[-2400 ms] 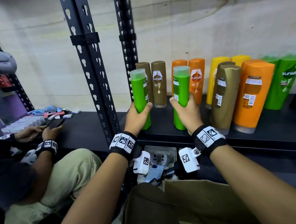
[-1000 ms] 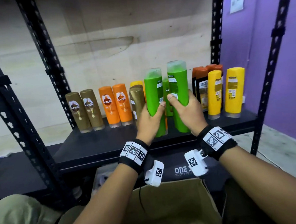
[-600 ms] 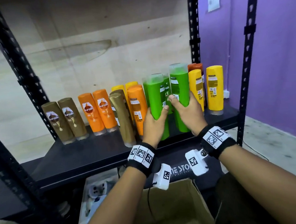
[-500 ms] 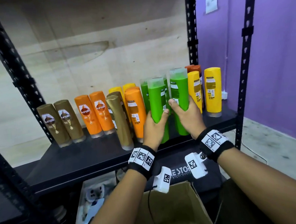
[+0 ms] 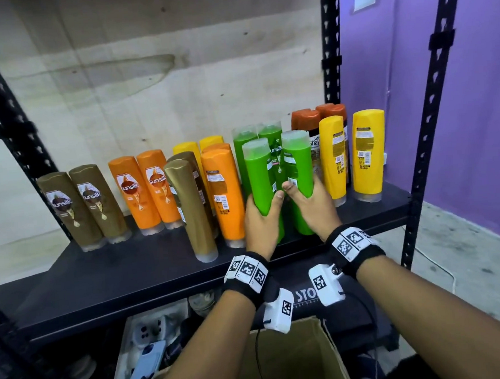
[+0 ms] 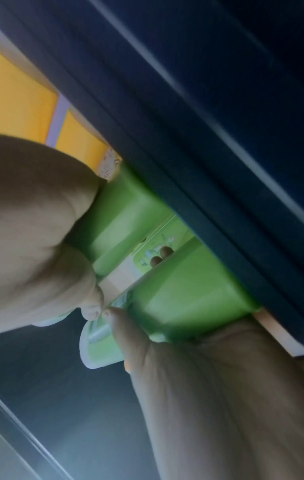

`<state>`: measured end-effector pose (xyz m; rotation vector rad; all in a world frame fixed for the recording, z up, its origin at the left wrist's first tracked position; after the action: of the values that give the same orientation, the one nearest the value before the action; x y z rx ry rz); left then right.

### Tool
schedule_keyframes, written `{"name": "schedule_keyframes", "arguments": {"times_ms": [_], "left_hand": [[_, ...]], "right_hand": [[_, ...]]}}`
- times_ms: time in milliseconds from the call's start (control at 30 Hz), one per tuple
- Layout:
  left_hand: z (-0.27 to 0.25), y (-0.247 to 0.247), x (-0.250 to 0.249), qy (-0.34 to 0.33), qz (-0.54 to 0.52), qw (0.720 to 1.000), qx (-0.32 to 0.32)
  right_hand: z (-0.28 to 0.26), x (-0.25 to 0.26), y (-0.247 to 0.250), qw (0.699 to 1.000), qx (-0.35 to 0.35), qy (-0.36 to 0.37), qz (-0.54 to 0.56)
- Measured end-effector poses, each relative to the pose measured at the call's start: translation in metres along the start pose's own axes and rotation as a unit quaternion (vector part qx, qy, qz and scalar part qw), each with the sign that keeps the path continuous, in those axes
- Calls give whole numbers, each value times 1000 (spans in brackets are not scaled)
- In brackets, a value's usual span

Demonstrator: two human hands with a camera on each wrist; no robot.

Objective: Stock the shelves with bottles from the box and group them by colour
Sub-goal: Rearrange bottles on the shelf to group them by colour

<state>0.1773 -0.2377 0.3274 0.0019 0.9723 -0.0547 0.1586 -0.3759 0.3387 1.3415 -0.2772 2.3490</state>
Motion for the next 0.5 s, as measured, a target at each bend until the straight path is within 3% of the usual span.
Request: {"name": "schedule_keyframes", "arguments": {"times_ms": [367,500], "left_hand": [[6,-8,24,7,58,998,-21],[1,-6,19,11,79,997,3]], "right_hand": [[8,-22,-3,999,26,-18,12],[9,-31,-1,998,25,-53,20]]}}
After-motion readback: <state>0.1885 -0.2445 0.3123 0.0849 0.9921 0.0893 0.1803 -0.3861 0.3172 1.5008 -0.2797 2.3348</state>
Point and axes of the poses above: each hand's wrist, its own z-axis towards the middle knuckle, its own y-axis out of the back of the hand, x = y × z, the point moved 3 cm from there along z, towards the middle knuckle, and after that the axes turned 3 degrees about -y, right-handed, at the moved point
